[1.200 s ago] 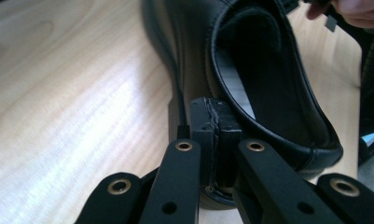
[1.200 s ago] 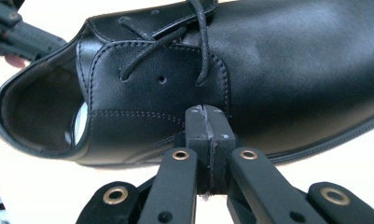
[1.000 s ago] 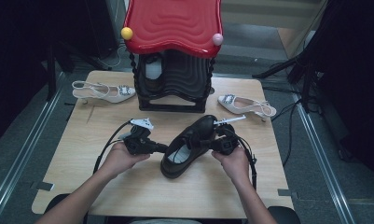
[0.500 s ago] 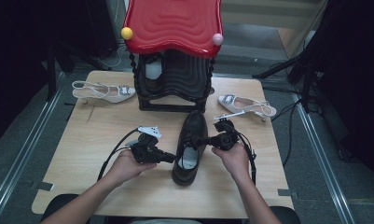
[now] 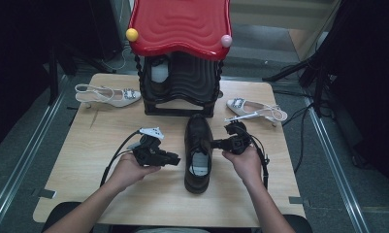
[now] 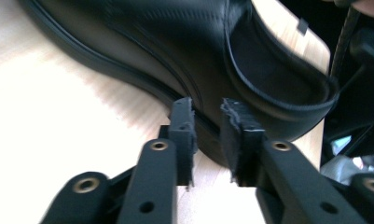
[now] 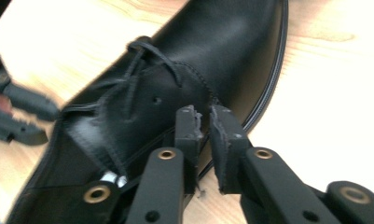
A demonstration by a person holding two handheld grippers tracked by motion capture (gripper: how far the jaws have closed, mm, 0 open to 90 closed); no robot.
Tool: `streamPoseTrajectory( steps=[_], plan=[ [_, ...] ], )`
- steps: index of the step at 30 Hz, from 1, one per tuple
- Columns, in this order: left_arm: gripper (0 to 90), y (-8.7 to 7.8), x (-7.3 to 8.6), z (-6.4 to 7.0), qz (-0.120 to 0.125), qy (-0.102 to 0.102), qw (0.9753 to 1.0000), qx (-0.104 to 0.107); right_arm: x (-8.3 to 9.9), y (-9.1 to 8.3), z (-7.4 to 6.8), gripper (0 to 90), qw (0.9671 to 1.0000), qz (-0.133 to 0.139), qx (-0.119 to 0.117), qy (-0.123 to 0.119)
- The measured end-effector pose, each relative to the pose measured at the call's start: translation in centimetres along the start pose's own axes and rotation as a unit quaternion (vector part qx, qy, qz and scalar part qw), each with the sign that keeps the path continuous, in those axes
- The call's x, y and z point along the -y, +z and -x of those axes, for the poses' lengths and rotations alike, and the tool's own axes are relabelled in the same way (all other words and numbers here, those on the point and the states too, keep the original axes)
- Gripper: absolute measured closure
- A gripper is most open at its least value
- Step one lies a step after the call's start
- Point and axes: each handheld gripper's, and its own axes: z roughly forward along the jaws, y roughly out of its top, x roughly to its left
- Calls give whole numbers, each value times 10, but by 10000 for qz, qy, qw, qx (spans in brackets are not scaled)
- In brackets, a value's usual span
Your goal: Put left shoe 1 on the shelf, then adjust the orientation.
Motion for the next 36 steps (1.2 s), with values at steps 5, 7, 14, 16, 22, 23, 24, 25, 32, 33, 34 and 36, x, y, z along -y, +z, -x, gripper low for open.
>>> streamPoseTrajectory(
  steps=[5,7,14,16,22,23,24,25,32,33,34,36],
  plan=[
    [642,-15,-10,-1,157,30,9997,-198,-4,-17,-13,709,9999,95,-48,47],
    [618,-21,-16,-2,204,61,9994,-286,-5,-20,-17,673,9999,119,-60,18],
    [547,-41,-37,-6,373,58,9979,-525,-1,-27,-38,604,9974,416,-306,-503],
    [546,-45,-44,-7,385,107,9976,-573,0,-27,-41,616,9966,417,-338,-630],
    [554,-53,-61,-14,420,85,9972,-605,1,-23,-47,644,9983,95,-557,113],
    [563,-56,-64,-17,440,80,9972,-599,1,-22,-47,624,9978,15,-617,222],
    [580,-57,-67,-18,458,78,9971,-600,1,-22,-49,620,9967,-110,-695,415],
    [593,-58,-70,-19,457,93,9970,-611,1,-20,-51,621,9963,-173,-706,462],
    [712,-70,-89,-18,515,267,9964,-625,3,-6,-64,619,9946,-605,-674,512],
    [720,-72,-92,-17,531,304,9961,-642,3,-4,-64,619,9941,-642,-704,526],
    [734,-73,-94,-17,544,320,9959,-643,3,-2,-64,619,9943,-657,-694,479],
    [754,-77,-101,-16,567,363,9954,-676,3,3,-65,618,9934,-737,-699,530]
  ],
)
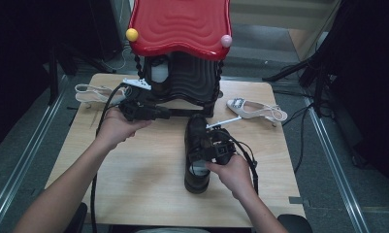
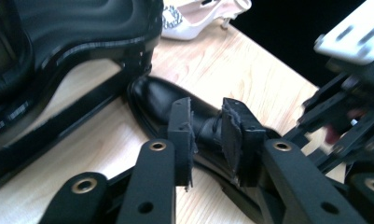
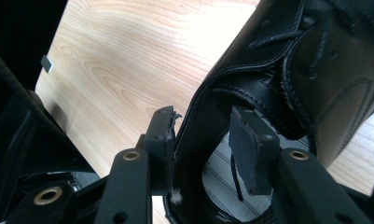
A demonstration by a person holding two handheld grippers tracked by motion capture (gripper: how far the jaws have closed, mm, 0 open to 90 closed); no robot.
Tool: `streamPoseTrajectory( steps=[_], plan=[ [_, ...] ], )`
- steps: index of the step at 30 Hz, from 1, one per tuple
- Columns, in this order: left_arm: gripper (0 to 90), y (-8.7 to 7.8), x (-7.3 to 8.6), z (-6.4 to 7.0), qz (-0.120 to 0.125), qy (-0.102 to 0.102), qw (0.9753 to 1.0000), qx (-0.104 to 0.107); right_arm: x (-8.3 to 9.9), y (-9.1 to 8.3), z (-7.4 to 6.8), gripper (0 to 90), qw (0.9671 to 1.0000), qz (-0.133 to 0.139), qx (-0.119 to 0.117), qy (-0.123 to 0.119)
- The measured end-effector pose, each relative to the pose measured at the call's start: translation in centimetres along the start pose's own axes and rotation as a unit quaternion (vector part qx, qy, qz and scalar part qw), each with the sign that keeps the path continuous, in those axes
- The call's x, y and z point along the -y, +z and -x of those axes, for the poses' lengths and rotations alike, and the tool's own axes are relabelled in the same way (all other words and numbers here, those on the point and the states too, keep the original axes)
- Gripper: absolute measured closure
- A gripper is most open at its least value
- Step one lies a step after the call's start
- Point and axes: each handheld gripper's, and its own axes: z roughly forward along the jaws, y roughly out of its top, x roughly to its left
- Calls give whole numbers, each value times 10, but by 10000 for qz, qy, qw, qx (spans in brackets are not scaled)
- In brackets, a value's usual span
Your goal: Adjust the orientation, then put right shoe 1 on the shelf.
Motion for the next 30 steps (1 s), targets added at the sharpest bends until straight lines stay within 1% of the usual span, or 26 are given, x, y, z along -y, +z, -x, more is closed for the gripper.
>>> streamPoseTrajectory(
  steps=[1,3,4,5,7,8,10,13,15,16,17,20,21,22,25,26,27,28,30],
  plan=[
    [769,-1,-4,0,-1,16,10000,-10,0,3,1,618,10000,-22,-30,3],
    [788,-5,-13,0,60,40,10000,-36,-1,8,0,618,9999,-90,2,49],
    [799,-8,-20,-1,83,66,9999,-39,-2,11,0,618,9999,-127,-8,77],
    [806,-9,-23,-1,112,54,9999,-29,-2,15,-2,619,9998,-167,73,41],
    [814,-13,-31,-2,162,52,9998,-56,-2,18,-2,619,9997,-210,64,55],
    [822,-15,-35,-3,180,108,9997,-90,-3,20,-2,619,9997,-216,70,37],
    [840,-19,-42,-3,196,179,9996,-120,-4,23,-3,620,9995,-258,119,102],
    [859,-24,-53,-3,239,261,9992,-181,-5,27,-2,620,9993,-308,156,132],
    [863,-28,-60,-3,267,296,9990,-223,-6,30,-2,619,9991,-352,150,173],
    [864,-29,-65,-3,274,305,9989,-231,-7,31,-1,619,9991,-374,104,179],
    [864,-31,-69,-3,289,330,9987,-274,-7,33,-2,619,9991,-380,127,167],
    [864,-36,-84,-3,347,394,9982,-289,-7,38,-4,617,9988,-425,195,119],
    [864,-38,-89,-3,374,399,9980,-303,-7,38,-5,617,9988,-441,190,136],
    [864,-40,-94,-3,381,402,9981,-284,-7,40,-6,617,9988,-436,186,89],
    [864,-45,-109,-3,412,464,9973,-390,-7,43,-8,617,9986,-451,268,45],
    [864,-46,-114,-3,417,475,9971,-415,-7,44,-7,617,9986,-449,274,45],
    [864,-46,-118,-3,439,453,9972,-412,-8,44,-7,622,9986,-455,276,77],
    [864,-47,-123,-3,440,474,9971,-400,-8,45,-6,622,9985,-460,267,94],
    [864,-46,-130,-2,431,504,9967,-472,-8,45,-7,622,9984,-462,317,67]
  ],
)
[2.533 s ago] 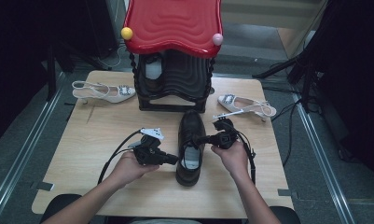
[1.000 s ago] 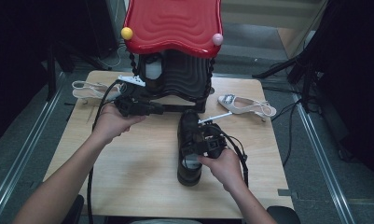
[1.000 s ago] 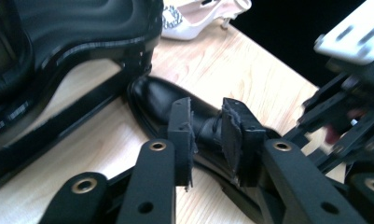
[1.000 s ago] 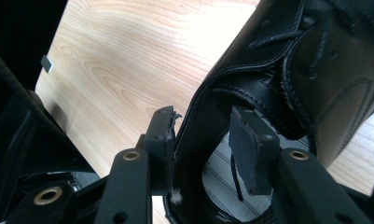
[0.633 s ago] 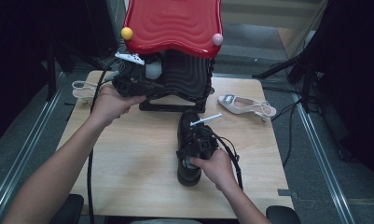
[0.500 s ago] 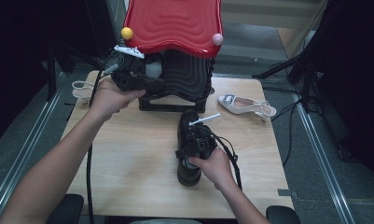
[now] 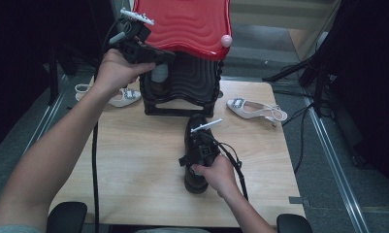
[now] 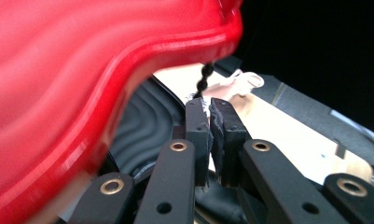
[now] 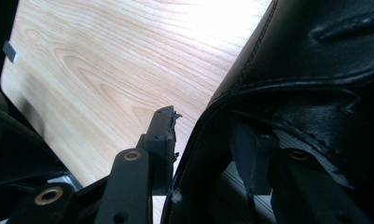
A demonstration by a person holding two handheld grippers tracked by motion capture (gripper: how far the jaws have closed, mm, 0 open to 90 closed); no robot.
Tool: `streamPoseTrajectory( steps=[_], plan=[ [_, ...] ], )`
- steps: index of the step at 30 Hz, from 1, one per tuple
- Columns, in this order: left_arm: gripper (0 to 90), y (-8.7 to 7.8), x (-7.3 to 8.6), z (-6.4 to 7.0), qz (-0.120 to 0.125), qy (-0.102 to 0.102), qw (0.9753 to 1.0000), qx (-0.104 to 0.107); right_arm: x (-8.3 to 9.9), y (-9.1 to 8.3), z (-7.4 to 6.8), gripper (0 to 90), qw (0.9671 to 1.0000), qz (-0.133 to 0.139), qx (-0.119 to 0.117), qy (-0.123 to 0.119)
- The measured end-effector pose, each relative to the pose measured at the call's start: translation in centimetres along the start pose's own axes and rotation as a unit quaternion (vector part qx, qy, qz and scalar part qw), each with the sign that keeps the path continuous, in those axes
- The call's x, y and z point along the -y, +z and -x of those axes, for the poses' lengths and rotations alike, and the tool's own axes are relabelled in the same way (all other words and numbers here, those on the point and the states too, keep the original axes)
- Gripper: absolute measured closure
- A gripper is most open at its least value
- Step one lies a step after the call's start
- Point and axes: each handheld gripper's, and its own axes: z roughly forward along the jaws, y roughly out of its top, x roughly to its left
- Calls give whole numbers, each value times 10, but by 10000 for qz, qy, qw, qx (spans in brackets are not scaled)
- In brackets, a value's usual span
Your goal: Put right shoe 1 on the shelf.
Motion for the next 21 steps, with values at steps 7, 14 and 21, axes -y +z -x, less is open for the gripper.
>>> streamPoseTrajectory(
  steps=[7,14,21],
  plan=[
    [863,6,-17,-3,22,11,10000,-43,2,4,-1,623,9999,9,99,-26],
    [864,10,-30,-11,56,-62,9999,-144,4,7,-4,621,9997,47,227,-78],
    [863,13,-36,-24,86,-215,9992,-319,3,7,-1,662,9997,21,190,-139]
  ],
)
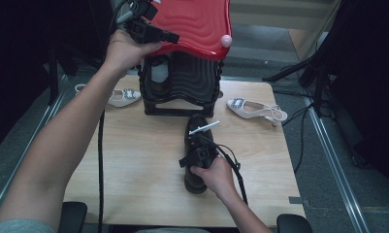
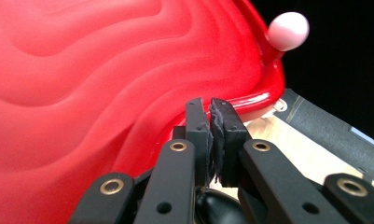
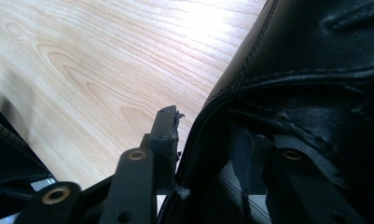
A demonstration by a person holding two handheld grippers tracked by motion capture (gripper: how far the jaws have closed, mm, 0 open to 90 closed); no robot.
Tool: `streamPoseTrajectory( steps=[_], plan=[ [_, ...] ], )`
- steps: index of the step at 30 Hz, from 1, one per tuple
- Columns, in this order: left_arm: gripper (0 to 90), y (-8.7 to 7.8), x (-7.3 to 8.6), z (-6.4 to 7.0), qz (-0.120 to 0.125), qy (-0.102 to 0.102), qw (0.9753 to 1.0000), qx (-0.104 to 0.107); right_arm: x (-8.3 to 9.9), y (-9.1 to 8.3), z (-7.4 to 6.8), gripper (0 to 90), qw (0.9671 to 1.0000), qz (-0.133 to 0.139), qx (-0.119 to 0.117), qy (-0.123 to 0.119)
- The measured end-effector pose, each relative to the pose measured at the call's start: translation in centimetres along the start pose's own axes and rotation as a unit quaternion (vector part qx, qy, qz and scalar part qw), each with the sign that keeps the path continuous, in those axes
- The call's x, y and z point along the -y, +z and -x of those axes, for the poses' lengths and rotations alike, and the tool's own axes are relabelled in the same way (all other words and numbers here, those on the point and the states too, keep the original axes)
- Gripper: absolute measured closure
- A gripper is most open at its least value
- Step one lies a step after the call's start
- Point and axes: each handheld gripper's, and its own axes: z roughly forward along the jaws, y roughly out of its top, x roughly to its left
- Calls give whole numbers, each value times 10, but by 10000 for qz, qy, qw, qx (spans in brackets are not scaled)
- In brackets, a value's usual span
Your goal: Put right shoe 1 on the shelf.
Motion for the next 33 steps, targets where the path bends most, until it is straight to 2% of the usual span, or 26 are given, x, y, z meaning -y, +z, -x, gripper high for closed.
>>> streamPoseTrajectory(
  steps=[4,8,17,21,24,26,30,33],
  plan=[
    [862,1,1,-3,8,-33,9999,-96,0,-1,4,696,9999,-8,-65,-136],
    [858,3,2,-4,-124,8,9997,-204,-1,-3,6,731,9999,-79,-82,-117],
    [853,4,0,-5,-125,-10,9996,-260,-1,-12,17,869,9996,-239,-94,-99],
    [851,5,-1,-4,-136,-1,9994,-308,-1,-22,20,874,9996,-232,-131,-117],
    [849,5,-2,-4,-142,-9,9994,-323,-1,-29,22,876,9996,-145,-147,-200],
    [849,6,-2,-4,-158,-12,9993,-348,-1,-36,23,877,9997,-107,-155,-137],
    [850,6,-3,-4,-166,-14,9992,-357,-2,-52,29,879,9994,146,-254,-189],
    [849,5,-3,-6,-146,-53,9992,-372,-4,-64,33,880,9987,311,-372,-142]
  ],
)
